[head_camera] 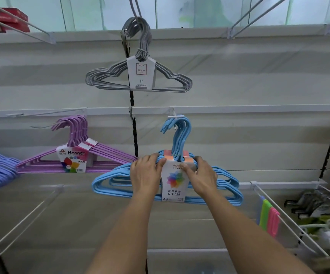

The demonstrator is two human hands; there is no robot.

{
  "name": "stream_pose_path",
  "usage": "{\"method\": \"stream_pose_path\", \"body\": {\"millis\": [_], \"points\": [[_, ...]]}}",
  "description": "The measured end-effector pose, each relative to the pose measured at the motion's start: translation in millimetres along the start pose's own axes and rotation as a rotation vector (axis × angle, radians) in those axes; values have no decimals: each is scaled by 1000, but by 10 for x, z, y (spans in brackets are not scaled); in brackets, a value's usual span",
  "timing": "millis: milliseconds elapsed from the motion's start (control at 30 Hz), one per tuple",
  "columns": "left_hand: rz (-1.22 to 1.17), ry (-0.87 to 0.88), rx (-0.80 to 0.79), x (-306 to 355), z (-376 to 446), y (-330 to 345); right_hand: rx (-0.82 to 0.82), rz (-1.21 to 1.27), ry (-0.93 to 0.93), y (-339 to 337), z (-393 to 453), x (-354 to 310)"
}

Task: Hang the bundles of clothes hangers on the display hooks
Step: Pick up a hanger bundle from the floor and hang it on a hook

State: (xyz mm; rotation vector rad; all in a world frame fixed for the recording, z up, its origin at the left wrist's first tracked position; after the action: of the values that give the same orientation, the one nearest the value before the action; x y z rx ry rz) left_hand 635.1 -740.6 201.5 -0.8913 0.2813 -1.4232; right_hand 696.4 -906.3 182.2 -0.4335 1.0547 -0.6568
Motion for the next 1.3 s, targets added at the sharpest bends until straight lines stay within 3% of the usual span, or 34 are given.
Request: {"method": "stream_pose_path", "body": {"millis": [333, 600, 833, 1300], "points": [[-155, -91, -23, 6, -133, 283, -35, -173, -52, 11, 99, 82], [-93, -165, 33, 21, -164, 345, -39, -191, -62, 63, 131, 69], [-54, -178, -19, -28, -18, 407, -34, -245, -73, 101, 230, 47], [-84, -216, 42, 6, -67, 484, -6, -121, -78, 119, 243, 121]]}}
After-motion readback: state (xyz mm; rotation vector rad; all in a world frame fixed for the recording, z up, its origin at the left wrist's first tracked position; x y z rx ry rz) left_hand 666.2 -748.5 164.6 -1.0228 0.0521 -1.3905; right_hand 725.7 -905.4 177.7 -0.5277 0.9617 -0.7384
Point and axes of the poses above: each hand's wrist, its own z-axis towards the middle knuckle, its own y-axis out of the palm, x = y × z, the point moved 5 cm from there along z, towards the middle knuckle, and after that the axes turned 7 degrees about x, right-handed, at the moved point
